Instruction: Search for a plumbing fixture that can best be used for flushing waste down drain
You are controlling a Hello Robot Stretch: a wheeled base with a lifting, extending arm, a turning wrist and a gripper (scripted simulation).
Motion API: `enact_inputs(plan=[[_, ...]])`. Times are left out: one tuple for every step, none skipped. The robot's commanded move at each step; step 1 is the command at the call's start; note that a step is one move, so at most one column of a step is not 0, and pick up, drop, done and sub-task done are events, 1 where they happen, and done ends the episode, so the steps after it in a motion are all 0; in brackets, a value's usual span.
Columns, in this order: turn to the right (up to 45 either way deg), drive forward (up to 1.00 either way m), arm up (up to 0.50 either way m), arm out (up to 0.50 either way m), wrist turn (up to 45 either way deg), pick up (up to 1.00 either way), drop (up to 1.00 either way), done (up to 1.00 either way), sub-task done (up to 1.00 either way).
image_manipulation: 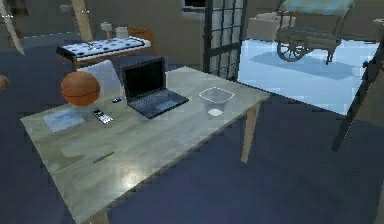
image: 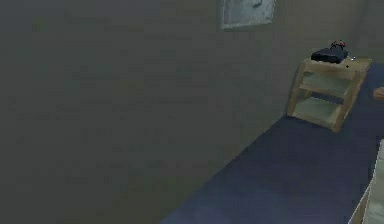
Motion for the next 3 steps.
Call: enact_inputs(plan=[[0.0, 0.40, 0.00, 0.00, 0.0, 0.00, 0.00, 0.00, 0.00], [36.0, 0.00, 0.00, 0.00, 0.0, 0.00, 0.00, 0.00, 0.00], [0.0, 1.00, 0.00, 0.00, 0.0, 0.00, 0.00, 0.00, 0.00]])
